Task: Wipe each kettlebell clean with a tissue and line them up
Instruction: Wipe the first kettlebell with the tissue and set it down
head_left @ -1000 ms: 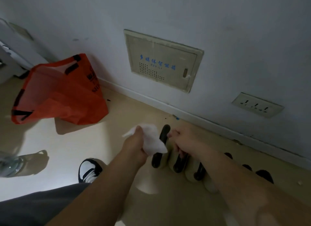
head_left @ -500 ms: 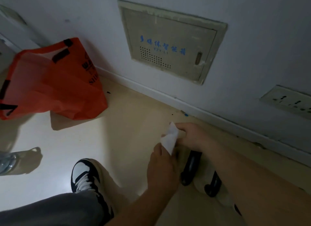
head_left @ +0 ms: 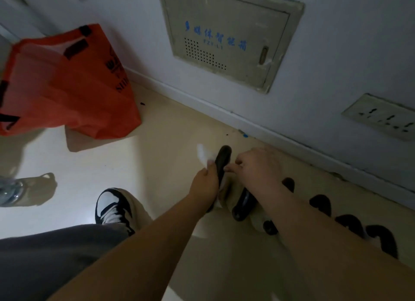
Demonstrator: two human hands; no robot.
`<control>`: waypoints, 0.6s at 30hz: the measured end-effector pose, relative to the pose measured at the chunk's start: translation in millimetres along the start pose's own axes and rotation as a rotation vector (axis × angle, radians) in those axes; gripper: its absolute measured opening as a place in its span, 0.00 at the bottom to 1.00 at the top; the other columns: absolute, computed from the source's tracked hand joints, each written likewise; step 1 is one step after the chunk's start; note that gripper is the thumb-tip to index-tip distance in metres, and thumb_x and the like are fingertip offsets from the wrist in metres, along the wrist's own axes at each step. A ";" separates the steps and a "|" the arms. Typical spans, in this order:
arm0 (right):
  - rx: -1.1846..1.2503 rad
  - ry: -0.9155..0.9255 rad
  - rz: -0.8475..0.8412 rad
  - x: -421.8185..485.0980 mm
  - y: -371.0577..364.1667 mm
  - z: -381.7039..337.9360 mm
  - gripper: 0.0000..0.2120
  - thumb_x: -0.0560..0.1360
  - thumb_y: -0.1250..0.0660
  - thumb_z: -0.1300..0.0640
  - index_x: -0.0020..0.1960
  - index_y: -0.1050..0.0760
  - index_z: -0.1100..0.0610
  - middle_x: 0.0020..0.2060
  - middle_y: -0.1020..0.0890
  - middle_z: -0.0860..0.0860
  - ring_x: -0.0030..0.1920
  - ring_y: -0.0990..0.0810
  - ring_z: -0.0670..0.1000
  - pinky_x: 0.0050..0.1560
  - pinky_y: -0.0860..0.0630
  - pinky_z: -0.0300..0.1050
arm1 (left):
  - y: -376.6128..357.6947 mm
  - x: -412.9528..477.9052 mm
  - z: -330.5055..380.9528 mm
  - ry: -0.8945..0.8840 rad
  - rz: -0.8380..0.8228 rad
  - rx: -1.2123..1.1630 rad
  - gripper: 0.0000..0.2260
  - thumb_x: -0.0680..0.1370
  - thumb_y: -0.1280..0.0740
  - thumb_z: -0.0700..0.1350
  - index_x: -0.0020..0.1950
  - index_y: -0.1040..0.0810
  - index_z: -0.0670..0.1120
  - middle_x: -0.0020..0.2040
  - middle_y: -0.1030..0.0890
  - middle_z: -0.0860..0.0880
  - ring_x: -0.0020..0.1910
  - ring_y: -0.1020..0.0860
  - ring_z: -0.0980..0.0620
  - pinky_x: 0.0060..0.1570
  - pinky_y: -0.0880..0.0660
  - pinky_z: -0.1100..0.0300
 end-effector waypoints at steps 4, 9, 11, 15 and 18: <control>-0.009 0.063 0.064 -35.7 -6.2 -9.8 0.23 0.81 0.38 0.38 0.34 0.26 0.51 0.34 0.26 0.47 0.46 0.25 0.52 0.59 0.29 0.49 | -0.1 -24.2 -28.9 0.088 0.010 -0.121 0.29 0.85 0.54 0.60 0.69 0.27 0.41 0.59 0.22 0.40 0.55 0.22 0.42 0.57 0.26 0.53; 0.345 0.064 -0.189 -96.6 -9.3 -41.6 0.11 0.84 0.41 0.52 0.49 0.20 0.50 0.44 0.20 0.49 0.47 0.21 0.51 0.49 0.21 0.52 | -11.1 -46.6 -52.4 0.230 0.061 -0.420 0.27 0.85 0.53 0.59 0.62 0.25 0.39 0.46 0.20 0.41 0.41 0.22 0.44 0.39 0.25 0.56; 0.513 -0.029 -0.387 -118.3 -12.6 -51.0 0.09 0.83 0.39 0.57 0.51 0.20 0.53 0.44 0.18 0.51 0.48 0.19 0.54 0.48 0.22 0.49 | -13.8 -57.9 -70.0 0.320 0.084 -0.509 0.29 0.85 0.53 0.60 0.64 0.25 0.39 0.48 0.20 0.41 0.43 0.22 0.44 0.40 0.26 0.55; 0.547 -0.212 -0.616 -175.1 -33.5 -54.6 0.27 0.78 0.33 0.61 0.77 0.31 0.56 0.66 0.21 0.55 0.66 0.23 0.58 0.60 0.26 0.46 | -24.2 -109.3 -116.7 0.460 0.112 -0.643 0.30 0.84 0.52 0.62 0.66 0.24 0.40 0.54 0.19 0.40 0.51 0.21 0.41 0.58 0.24 0.48; 0.496 -0.322 -0.783 -220.6 -63.6 -54.5 0.33 0.77 0.34 0.61 0.80 0.38 0.49 0.68 0.23 0.55 0.59 0.21 0.58 0.53 0.22 0.50 | -40.9 -153.7 -149.5 0.500 0.074 -0.675 0.28 0.84 0.51 0.61 0.62 0.23 0.41 0.49 0.18 0.41 0.50 0.20 0.41 0.60 0.24 0.46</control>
Point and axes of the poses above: each hand's wrist, its own x-axis towards the middle knuckle, its own y-axis out of the back of the hand, z = x × y, the point moved 3 cm from there along x, towards the middle knuckle
